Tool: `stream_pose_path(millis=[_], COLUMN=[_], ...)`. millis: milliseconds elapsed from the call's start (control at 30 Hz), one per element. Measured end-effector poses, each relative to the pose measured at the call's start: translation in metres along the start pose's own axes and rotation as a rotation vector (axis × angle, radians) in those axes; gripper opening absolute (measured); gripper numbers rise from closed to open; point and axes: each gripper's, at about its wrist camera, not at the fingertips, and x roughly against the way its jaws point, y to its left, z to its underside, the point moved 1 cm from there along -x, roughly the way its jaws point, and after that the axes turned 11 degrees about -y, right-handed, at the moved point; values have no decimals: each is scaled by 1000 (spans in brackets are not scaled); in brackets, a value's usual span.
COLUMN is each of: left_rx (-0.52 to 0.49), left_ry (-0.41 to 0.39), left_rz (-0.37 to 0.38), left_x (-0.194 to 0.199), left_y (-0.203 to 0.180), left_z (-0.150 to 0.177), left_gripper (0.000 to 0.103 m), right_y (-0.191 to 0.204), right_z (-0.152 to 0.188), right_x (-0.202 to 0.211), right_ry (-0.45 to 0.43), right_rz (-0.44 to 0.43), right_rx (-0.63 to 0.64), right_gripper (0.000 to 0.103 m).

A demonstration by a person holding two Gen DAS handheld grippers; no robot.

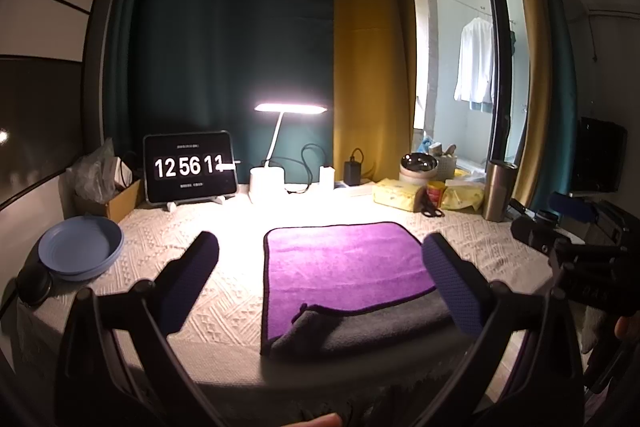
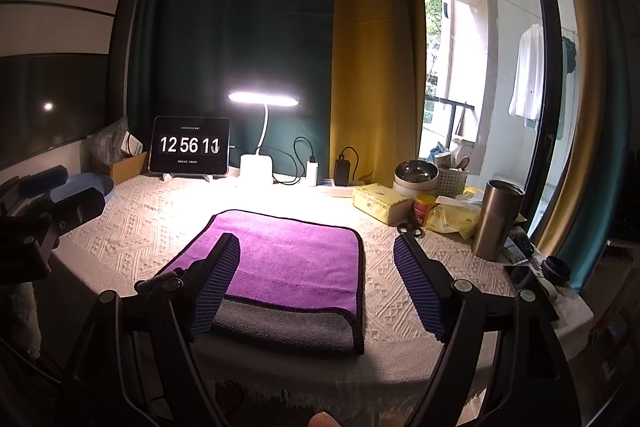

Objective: Fold towel

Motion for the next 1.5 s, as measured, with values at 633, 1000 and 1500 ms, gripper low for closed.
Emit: stream_pose_path(millis=[633,1000,1500], left_rx=[-9,-16,-19], left_ry=[4,25,194], left_rz=[4,7,24], left_x=[-3,-11,-58], left_y=[-1,-2,-2], left_z=[3,6,41], left_gripper=[102,102,102], right_y=[0,-2,-18], right_z=[1,8,35], right_x=[0,-5,-47], right_ry=[3,21,137], right_rz=[0,-3,-20], right_rx=[-4,-20,-66], right_gripper=[82,82,82])
